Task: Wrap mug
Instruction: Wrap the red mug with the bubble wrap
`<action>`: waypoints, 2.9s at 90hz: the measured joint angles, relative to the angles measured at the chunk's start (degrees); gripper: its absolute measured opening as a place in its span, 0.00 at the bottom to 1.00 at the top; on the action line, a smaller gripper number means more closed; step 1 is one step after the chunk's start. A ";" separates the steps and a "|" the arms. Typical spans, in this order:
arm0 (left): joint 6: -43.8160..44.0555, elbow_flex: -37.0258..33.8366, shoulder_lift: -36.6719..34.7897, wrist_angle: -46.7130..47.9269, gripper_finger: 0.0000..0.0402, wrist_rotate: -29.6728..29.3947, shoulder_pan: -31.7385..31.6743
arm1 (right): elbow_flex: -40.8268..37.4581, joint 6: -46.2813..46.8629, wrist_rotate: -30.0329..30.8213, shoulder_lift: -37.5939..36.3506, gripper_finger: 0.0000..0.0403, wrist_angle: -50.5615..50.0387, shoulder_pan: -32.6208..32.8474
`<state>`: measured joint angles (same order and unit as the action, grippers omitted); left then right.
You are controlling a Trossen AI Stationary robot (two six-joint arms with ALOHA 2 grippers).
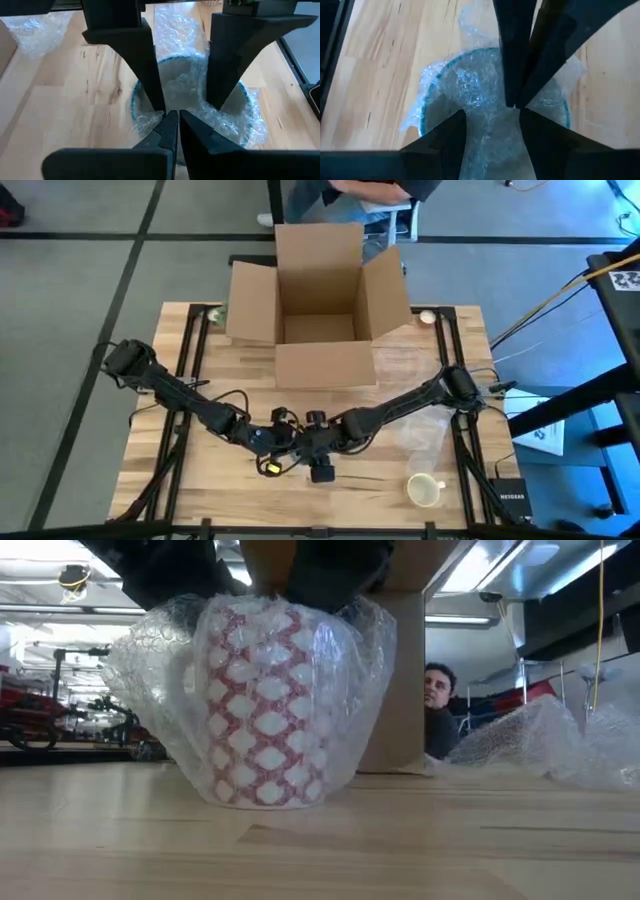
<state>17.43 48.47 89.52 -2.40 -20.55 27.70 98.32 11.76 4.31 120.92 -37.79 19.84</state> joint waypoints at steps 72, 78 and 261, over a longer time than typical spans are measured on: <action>-0.28 0.02 -0.04 0.46 0.00 0.02 0.00 | 19.75 8.27 -0.81 -0.13 0.43 -27.90 7.90; -0.28 0.02 -0.04 0.46 0.00 0.02 0.00 | 17.96 8.92 2.31 -0.02 0.43 -27.14 8.61; 11.87 -6.39 -15.55 20.83 0.00 -1.81 4.97 | 8.42 -23.76 6.15 7.30 0.43 -5.22 2.47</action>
<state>29.30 42.08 73.96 18.43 -22.36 32.67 106.74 -12.00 10.46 128.22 -43.00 22.31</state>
